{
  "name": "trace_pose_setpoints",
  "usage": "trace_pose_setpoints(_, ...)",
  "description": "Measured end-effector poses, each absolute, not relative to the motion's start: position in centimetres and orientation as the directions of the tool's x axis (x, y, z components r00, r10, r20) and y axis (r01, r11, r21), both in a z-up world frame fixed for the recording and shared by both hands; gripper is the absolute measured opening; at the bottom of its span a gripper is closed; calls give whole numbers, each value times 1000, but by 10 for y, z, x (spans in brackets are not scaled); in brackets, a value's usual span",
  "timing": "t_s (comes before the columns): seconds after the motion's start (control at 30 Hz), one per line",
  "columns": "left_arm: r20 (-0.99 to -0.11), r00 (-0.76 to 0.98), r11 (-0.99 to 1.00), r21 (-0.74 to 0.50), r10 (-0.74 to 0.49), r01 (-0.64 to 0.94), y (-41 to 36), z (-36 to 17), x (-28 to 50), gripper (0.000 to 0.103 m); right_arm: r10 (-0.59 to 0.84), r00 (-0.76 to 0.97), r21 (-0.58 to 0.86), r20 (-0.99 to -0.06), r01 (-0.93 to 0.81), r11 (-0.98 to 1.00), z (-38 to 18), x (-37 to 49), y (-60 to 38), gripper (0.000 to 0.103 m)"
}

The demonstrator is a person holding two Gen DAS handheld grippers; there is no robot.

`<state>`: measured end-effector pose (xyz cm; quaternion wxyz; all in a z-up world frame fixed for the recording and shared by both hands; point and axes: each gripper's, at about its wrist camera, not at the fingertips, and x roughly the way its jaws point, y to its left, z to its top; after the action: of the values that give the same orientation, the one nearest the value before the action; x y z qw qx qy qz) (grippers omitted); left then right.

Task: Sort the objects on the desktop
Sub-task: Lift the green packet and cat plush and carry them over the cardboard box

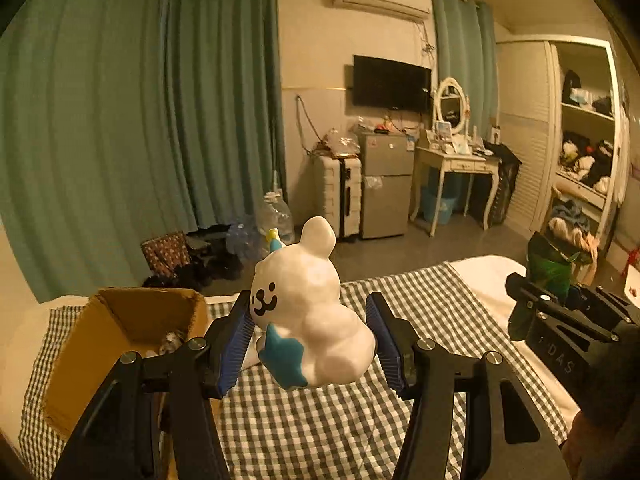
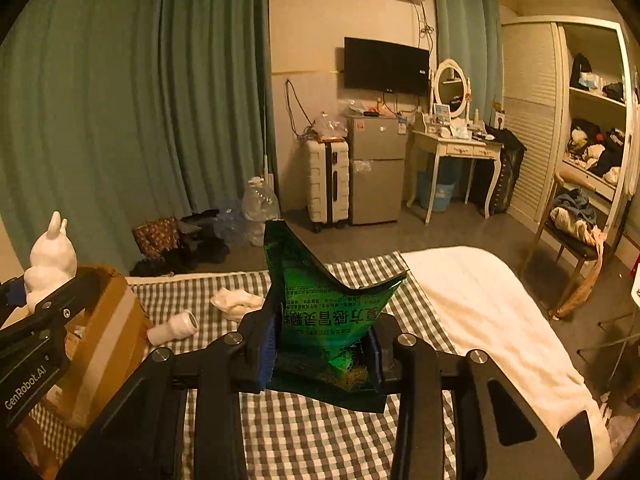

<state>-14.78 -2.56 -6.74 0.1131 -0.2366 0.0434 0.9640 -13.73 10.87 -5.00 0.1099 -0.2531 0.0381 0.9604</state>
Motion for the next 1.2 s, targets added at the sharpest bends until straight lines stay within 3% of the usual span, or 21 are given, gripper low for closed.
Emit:
trace_pose_setpoints(0.73, -428, -903, -996, 49, 44, -72, -128, -45, -143, 58, 46, -897, 1, -439, -52, -999, -29, -152, 6, 36)
trace_pose_setpoints(1.2, -487, -871, -998, 19, -68, 67, -199, -64, -159, 58, -143, -888, 44, -437, 138, -989, -43, -180, -66, 35)
